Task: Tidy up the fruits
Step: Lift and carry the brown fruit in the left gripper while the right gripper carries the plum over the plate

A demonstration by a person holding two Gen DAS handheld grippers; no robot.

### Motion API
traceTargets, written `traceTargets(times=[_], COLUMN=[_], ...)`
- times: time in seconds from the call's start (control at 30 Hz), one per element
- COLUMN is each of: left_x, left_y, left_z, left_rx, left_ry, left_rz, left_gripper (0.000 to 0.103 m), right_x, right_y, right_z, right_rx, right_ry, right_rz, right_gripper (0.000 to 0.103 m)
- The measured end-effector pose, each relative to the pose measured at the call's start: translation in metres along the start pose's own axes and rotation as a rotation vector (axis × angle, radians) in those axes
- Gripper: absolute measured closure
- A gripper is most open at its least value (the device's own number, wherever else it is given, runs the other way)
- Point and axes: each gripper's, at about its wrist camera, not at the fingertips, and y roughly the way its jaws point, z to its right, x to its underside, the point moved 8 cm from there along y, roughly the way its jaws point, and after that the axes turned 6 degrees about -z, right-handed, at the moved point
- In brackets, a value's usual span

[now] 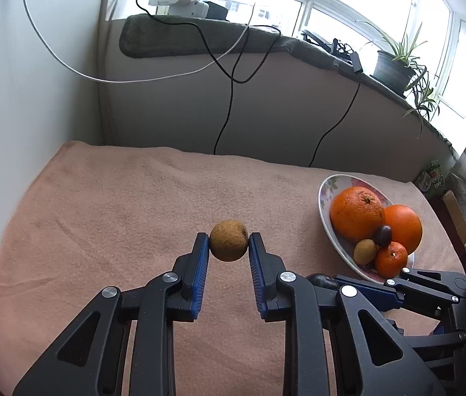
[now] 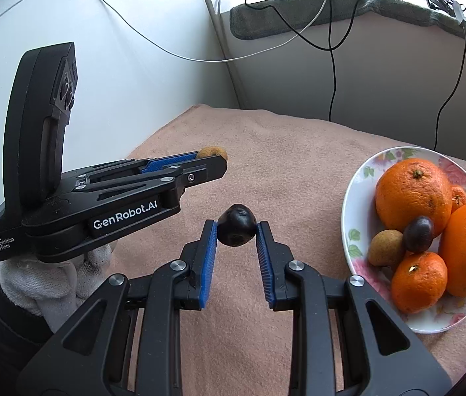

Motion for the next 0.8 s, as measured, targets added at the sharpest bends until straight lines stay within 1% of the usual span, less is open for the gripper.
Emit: traceTargets(times=[0.2, 0.47, 0.8], left_x=[-0.013, -0.020, -0.021], left_y=[-0.003, -0.003, -0.001], left_z=[0.026, 0.060, 0.091], left_rx=[0.024, 0.050, 0.083], left_ry=[0.035, 0.077, 0.114], left_rz=[0.022, 0.042, 0.044], left_gripper=[0.080, 0.080, 0.080], right_x=[0.000, 0.002, -0.002], right_y=[-0.026, -0.057, -0.076], right_z=[0.012, 0.034, 0.067], right_rx=[0.011, 0.039, 0.072], right_ry=[0.020, 0.046, 0.079], right_rz=[0.044, 0.087, 0.122], right_gripper=[0.077, 0.077, 0.077])
